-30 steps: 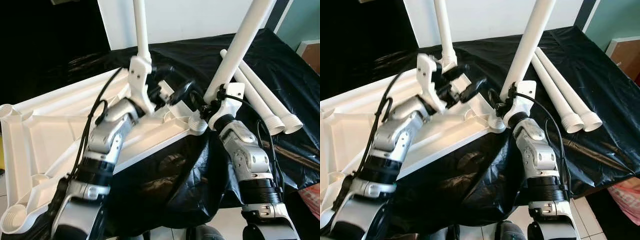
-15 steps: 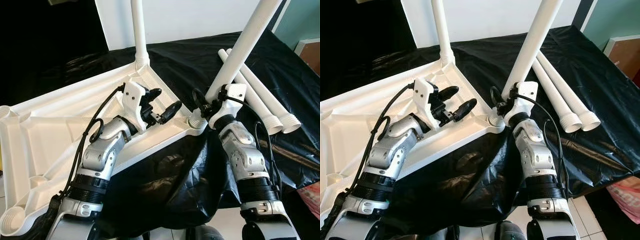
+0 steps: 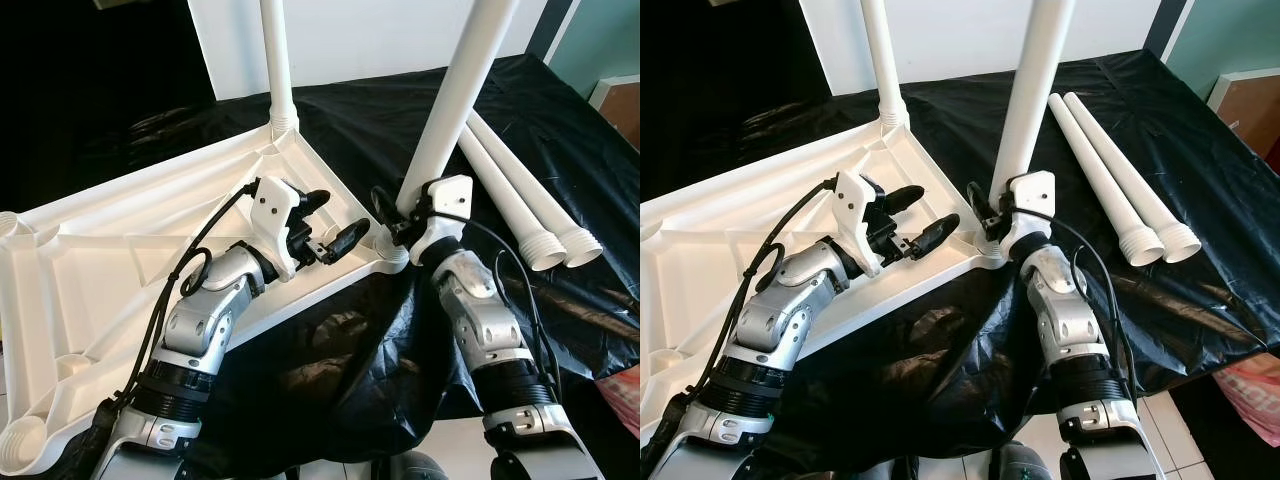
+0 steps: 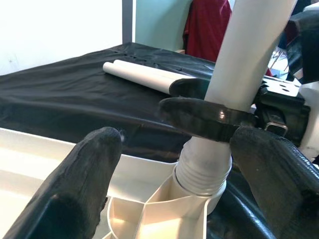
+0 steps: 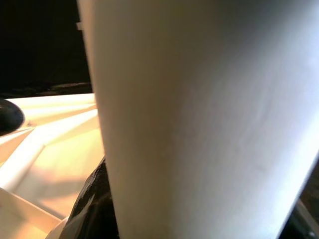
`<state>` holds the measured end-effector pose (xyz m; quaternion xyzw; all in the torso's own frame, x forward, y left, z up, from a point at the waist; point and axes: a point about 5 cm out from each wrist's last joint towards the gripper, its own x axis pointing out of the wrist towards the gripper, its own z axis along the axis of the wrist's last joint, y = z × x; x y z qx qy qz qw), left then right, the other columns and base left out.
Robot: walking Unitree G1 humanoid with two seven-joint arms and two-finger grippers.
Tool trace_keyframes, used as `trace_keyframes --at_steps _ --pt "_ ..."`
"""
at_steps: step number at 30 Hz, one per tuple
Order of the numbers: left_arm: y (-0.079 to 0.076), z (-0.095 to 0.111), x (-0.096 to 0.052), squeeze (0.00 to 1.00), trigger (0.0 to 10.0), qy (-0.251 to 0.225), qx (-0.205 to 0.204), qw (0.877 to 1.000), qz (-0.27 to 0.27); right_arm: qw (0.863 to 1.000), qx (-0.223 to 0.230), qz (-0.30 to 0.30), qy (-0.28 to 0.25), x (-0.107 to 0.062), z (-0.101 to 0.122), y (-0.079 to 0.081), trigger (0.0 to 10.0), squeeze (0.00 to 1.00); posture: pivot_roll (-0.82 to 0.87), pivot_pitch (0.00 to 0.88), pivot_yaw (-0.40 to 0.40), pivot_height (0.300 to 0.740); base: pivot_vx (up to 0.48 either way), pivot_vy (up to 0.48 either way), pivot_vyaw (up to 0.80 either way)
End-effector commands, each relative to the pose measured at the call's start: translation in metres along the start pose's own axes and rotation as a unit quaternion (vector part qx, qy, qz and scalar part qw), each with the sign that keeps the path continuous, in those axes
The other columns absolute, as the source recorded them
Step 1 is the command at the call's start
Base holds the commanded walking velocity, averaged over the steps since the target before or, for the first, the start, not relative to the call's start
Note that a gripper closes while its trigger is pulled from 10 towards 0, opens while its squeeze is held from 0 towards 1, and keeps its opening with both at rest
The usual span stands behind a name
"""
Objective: Building children table
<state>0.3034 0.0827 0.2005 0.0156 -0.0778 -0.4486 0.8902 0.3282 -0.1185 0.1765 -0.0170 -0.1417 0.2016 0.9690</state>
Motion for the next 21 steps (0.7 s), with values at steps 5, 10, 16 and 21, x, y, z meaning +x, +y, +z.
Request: trace_keyframes --at_steps 5,10,16,21 --pt "-0.005 0.0 -0.003 0.0 10.0 0.009 0.003 1.0 -0.022 0.999 -0.012 0.012 0.052 -0.013 -0.026 0.005 10.0 0.0 -0.02 0.153 0.022 0.74 0.0 0.0 0.0" --pt "-0.005 0.001 -0.004 0.0 10.0 0.011 0.003 1.0 -0.022 0.998 -0.034 0.02 0.052 -0.014 -0.03 0.007 10.0 0.0 -0.02 0.151 0.025 0.74 0.0 0.0 0.0" --pt "-0.006 0.002 -0.005 0.0 10.0 0.013 0.003 1.0 -0.026 0.997 -0.052 0.029 0.055 -0.015 -0.037 0.009 10.0 0.0 -0.02 0.145 0.033 0.74 0.0 0.0 0.0" --pt "-0.006 0.003 -0.005 0.0 10.0 0.014 0.003 1.0 -0.027 0.996 -0.051 0.028 0.06 -0.014 -0.039 0.007 10.0 0.0 -0.01 0.143 0.033 0.74 0.0 0.0 0.0"
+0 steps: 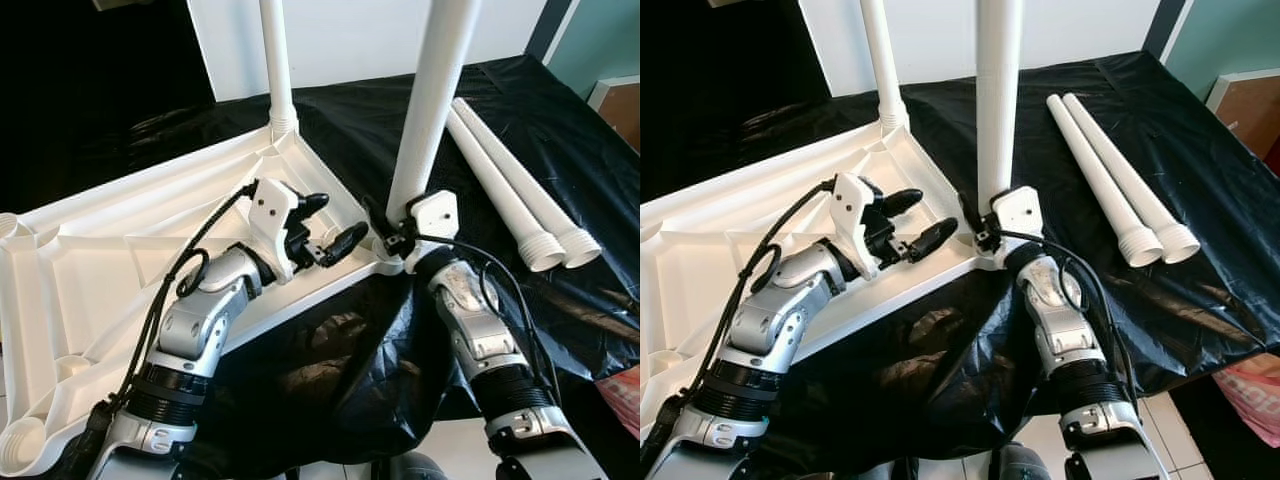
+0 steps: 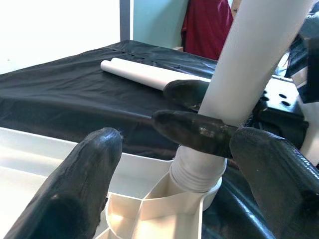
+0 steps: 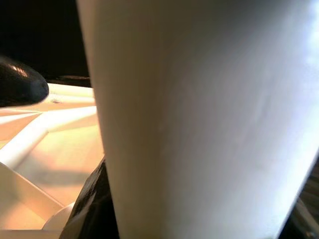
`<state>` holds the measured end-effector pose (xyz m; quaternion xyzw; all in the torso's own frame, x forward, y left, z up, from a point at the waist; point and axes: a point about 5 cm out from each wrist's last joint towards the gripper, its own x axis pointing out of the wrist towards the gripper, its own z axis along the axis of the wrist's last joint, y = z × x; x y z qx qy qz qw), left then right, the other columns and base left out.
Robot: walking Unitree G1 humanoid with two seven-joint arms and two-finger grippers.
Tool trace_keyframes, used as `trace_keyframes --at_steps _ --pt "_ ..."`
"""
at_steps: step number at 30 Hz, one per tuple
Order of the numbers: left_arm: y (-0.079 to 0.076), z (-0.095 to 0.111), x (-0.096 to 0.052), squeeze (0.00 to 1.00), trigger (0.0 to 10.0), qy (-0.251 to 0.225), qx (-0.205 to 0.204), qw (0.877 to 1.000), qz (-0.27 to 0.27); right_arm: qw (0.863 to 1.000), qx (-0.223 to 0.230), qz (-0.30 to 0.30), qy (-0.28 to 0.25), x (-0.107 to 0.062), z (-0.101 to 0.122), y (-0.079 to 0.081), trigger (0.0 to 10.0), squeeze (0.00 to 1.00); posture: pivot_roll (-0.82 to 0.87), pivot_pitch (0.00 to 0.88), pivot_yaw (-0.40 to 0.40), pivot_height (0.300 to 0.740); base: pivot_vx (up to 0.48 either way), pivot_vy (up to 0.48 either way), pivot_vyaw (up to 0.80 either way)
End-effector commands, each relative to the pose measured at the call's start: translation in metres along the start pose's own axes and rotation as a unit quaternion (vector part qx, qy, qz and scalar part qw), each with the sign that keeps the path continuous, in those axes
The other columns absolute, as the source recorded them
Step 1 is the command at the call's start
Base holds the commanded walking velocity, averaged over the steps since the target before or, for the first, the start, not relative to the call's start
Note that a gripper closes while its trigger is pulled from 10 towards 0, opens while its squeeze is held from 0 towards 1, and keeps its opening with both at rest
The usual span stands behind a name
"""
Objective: Building children table
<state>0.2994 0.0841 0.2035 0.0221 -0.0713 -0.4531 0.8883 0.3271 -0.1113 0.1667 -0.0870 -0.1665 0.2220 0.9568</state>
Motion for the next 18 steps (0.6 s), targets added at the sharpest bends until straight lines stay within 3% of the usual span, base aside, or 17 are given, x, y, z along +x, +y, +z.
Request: trace_keyframes --at_steps 1,10,18 --pt "-0.005 -0.001 -0.002 0.0 10.0 0.006 0.001 1.0 -0.022 0.996 0.03 -0.001 0.079 -0.013 -0.031 0.004 10.0 0.0 -0.01 0.143 0.032 0.74 0.0 0.0 0.0" --pt "-0.006 0.0 -0.002 0.0 10.0 0.006 0.001 1.0 -0.023 0.99 0.08 -0.022 0.116 -0.008 -0.036 0.0 10.0 0.0 -0.01 0.14 0.029 0.74 0.0 0.0 0.0" --pt "-0.007 0.001 -0.001 0.0 10.0 0.005 0.001 1.0 -0.022 0.988 0.076 -0.042 0.129 -0.007 -0.04 -0.006 10.0 0.0 -0.01 0.139 0.019 0.74 0.0 0.0 0.0"
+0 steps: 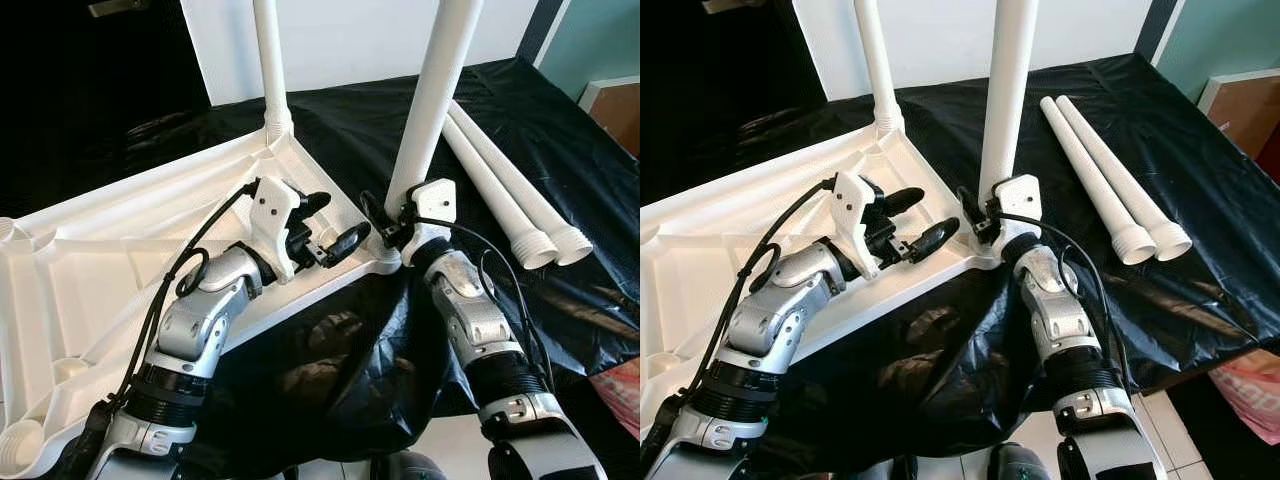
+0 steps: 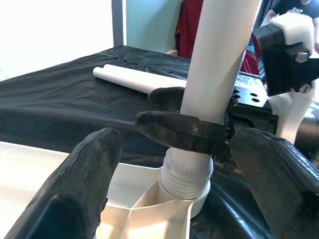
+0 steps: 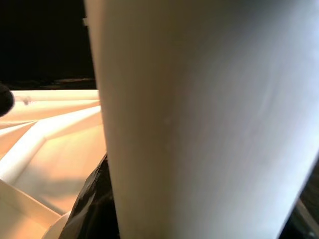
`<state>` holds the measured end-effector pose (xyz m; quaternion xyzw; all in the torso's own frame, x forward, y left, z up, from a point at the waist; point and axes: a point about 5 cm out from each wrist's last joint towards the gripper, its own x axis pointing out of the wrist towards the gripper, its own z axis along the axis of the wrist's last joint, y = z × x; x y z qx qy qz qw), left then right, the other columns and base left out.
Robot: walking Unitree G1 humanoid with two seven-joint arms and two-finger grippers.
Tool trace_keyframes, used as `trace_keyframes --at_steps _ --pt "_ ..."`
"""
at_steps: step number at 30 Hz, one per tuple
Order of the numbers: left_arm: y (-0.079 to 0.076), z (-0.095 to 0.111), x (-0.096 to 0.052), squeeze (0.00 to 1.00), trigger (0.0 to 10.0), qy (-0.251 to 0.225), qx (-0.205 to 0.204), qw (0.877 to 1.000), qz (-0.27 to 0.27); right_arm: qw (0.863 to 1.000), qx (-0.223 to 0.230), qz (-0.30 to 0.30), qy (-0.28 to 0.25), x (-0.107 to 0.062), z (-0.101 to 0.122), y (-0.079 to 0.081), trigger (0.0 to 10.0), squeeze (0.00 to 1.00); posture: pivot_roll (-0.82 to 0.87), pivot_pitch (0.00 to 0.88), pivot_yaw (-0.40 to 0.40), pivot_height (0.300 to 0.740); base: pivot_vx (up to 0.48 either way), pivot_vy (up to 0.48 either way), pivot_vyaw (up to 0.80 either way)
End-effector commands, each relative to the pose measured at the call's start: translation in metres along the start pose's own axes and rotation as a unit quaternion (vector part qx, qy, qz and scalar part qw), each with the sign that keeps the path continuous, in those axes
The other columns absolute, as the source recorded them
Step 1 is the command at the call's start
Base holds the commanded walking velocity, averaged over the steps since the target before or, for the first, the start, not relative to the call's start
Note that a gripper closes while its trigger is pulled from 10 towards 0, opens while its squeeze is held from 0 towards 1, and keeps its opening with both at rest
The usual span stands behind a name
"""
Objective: Building children table
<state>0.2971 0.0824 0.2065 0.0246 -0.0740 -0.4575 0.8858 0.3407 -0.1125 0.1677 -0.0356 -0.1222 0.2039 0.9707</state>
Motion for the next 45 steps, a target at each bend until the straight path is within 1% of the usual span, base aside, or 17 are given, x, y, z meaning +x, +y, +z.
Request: trace_keyframes --at_steps 1,8,10,16,18,19,20,21,23,25,26,29,31,35,41,43,45 --pt "-0.005 -0.002 -0.001 0.0 10.0 0.006 -0.003 1.0 -0.016 0.995 0.02 -0.021 0.096 -0.016 -0.038 -0.005 10.0 0.0 -0.01 0.139 0.017 0.74 0.0 0.0 0.0" --pt "-0.005 -0.002 -0.002 0.0 10.0 0.006 -0.004 1.0 -0.014 0.994 0.027 -0.026 0.103 -0.019 -0.041 -0.005 10.0 0.0 -0.01 0.142 0.015 0.74 0.0 0.0 0.0" --pt "-0.005 -0.002 -0.002 0.0 10.0 0.006 -0.005 1.0 -0.014 0.992 0.04 -0.041 0.113 -0.022 -0.045 -0.006 10.0 0.0 -0.01 0.146 0.016 0.74 0.0 0.0 0.0" --pt "-0.005 -0.001 -0.003 0.0 10.0 0.006 -0.005 1.0 -0.013 0.987 0.043 -0.088 0.125 -0.023 -0.05 -0.01 10.0 0.0 -0.01 0.151 0.013 0.74 0.0 0.0 0.0" --pt "-0.005 -0.001 -0.003 0.0 10.0 0.006 -0.005 1.0 -0.013 0.987 0.046 -0.091 0.125 -0.023 -0.05 -0.009 10.0 0.0 -0.01 0.151 0.013 0.74 0.0 0.0 0.0" --pt "-0.005 -0.001 -0.003 0.0 10.0 0.006 -0.005 1.0 -0.012 0.988 0.047 -0.087 0.119 -0.024 -0.049 -0.007 10.0 0.0 -0.01 0.153 0.014 0.74 0.0 0.0 0.0" --pt "-0.005 -0.001 -0.003 0.0 10.0 0.006 -0.005 1.0 -0.011 0.992 0.027 -0.07 0.101 -0.025 -0.046 -0.003 10.0 0.0 -0.01 0.156 0.015 0.74 0.0 0.0 0.0" --pt "-0.005 -0.001 -0.003 0.0 10.0 0.006 -0.005 1.0 -0.011 0.992 0.027 -0.07 0.101 -0.025 -0.046 -0.003 10.0 0.0 -0.01 0.156 0.015 0.74 0.0 0.0 0.0" --pt "-0.005 -0.001 -0.004 0.0 10.0 0.006 -0.007 1.0 -0.011 0.997 0.001 -0.041 0.073 -0.026 -0.041 0.004 10.0 0.0 -0.01 0.159 0.017 0.74 0.0 0.0 0.0" --pt "-0.005 -0.001 -0.004 0.0 10.0 0.007 -0.007 1.0 -0.011 0.998 -0.009 -0.036 0.058 -0.027 -0.037 0.007 10.0 0.0 -0.01 0.161 0.018 0.74 0.0 0.0 0.0" --pt "-0.005 -0.001 -0.005 0.0 10.0 0.007 -0.007 1.0 -0.011 0.998 -0.009 -0.039 0.056 -0.027 -0.037 0.008 10.0 0.0 -0.01 0.162 0.019 0.74 0.0 0.0 0.0" --pt "-0.005 -0.001 -0.004 0.0 10.0 0.007 -0.007 1.0 -0.011 0.996 0.023 -0.057 0.059 -0.025 -0.036 0.009 10.0 0.0 -0.01 0.163 0.02 0.74 0.0 0.0 0.0" --pt "-0.004 0.0 -0.004 0.0 10.0 0.007 -0.007 1.0 -0.01 0.996 0.033 -0.061 0.06 -0.024 -0.036 0.011 10.0 0.0 -0.01 0.163 0.022 0.74 0.0 0.0 0.0" --pt "-0.004 0.0 -0.004 0.0 10.0 0.007 -0.006 1.0 -0.01 0.996 0.036 -0.053 0.056 -0.022 -0.035 0.014 10.0 0.0 -0.01 0.163 0.024 0.74 0.0 0.0 0.0" --pt "-0.004 0.001 -0.004 0.0 10.0 0.007 -0.006 1.0 -0.01 0.995 0.043 -0.065 0.064 -0.019 -0.035 0.007 10.0 0.0 -0.01 0.163 0.026 0.74 0.0 0.0 0.0" --pt "-0.003 0.001 -0.003 0.0 10.0 0.007 -0.006 1.0 -0.011 0.993 0.045 -0.073 0.076 -0.014 -0.034 0.0 10.0 0.0 -0.01 0.162 0.026 0.74 0.0 0.0 0.0" --pt "-0.003 0.001 -0.003 0.0 10.0 0.007 -0.006 1.0 -0.011 0.993 0.04 -0.075 0.077 -0.013 -0.033 -0.002 10.0 0.0 -0.01 0.162 0.024 0.74 0.0 0.0 0.0"
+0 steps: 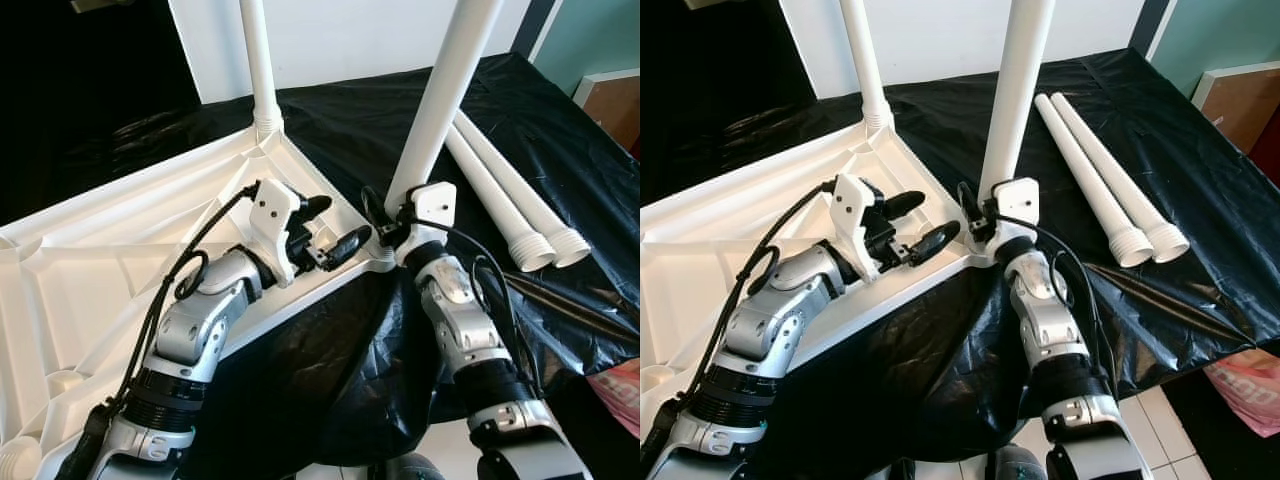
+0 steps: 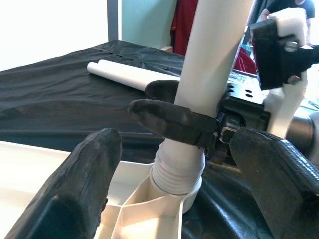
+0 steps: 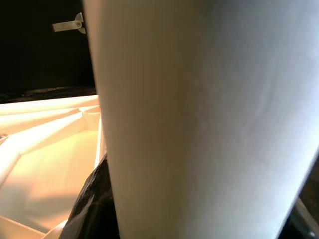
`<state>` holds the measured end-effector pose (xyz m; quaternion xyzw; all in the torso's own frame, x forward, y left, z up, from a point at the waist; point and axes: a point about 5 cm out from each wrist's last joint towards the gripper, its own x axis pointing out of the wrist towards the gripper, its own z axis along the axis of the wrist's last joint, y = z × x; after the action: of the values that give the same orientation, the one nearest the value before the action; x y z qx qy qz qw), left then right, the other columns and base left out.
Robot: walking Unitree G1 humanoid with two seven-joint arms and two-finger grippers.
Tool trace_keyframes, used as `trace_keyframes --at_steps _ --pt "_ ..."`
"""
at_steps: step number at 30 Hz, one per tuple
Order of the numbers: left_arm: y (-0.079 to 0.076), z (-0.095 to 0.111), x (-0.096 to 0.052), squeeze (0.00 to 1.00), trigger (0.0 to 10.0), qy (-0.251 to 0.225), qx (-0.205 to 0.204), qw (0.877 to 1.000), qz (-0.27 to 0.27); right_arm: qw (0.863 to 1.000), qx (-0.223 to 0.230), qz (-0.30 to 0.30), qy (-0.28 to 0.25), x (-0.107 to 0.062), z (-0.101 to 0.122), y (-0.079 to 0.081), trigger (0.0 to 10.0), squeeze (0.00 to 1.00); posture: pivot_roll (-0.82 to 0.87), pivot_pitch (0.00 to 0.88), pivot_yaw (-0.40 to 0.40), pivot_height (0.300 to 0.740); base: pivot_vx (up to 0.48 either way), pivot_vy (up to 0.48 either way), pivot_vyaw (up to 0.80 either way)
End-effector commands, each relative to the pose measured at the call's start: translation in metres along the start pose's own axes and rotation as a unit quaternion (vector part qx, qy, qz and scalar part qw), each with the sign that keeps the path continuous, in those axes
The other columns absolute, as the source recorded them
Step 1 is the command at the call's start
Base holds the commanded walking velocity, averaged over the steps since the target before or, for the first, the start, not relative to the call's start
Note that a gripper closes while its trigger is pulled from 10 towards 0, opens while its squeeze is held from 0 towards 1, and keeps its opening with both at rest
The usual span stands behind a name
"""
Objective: Building children table
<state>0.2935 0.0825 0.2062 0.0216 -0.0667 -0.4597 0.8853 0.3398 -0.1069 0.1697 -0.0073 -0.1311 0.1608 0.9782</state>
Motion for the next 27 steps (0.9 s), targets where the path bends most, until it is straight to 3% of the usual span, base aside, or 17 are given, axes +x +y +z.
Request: trace_keyframes --at_steps 1,8,14,19,20,26,27 --pt "0.0 0.001 -0.001 0.0 10.0 0.002 0.0 1.0 -0.009 0.996 0.015 -0.03 0.089 -0.015 -0.034 -0.011 10.0 0.0 -0.01 0.162 0.024 0.74 0.0 0.0 0.0" --pt "-0.001 0.002 -0.002 0.0 10.0 0.0 0.0 1.0 -0.007 0.995 0.012 -0.04 0.091 -0.016 -0.034 -0.004 10.0 0.0 0.0 0.16 0.018 0.74 0.0 0.0 0.0" --pt "-0.001 0.002 -0.002 0.0 10.0 0.0 0.0 1.0 -0.006 0.989 0.025 -0.107 0.098 -0.017 -0.036 -0.004 10.0 0.0 0.0 0.158 0.016 0.74 0.0 0.0 0.0" --pt "-0.001 0.002 -0.002 0.0 10.0 0.0 0.0 1.0 -0.007 0.979 0.023 -0.176 0.102 -0.019 -0.038 -0.009 10.0 0.0 0.0 0.148 0.008 0.74 0.0 0.0 0.0" --pt "-0.001 0.002 -0.002 0.0 10.0 0.0 0.001 1.0 -0.008 0.972 0.023 -0.212 0.101 -0.021 -0.037 -0.012 10.0 0.0 0.0 0.147 0.008 0.74 0.0 0.0 0.0" --pt "-0.002 0.002 -0.002 0.0 10.0 -0.001 0.001 1.0 -0.009 0.962 0.023 -0.253 0.1 -0.023 -0.037 -0.015 10.0 0.0 0.0 0.144 0.006 0.74 0.0 0.0 0.0" --pt "-0.002 0.002 -0.001 0.0 10.0 -0.002 -0.001 1.0 -0.009 0.955 0.021 -0.277 0.1 -0.022 -0.036 -0.013 10.0 0.0 0.01 0.132 -0.008 0.74 0.0 0.0 0.0"
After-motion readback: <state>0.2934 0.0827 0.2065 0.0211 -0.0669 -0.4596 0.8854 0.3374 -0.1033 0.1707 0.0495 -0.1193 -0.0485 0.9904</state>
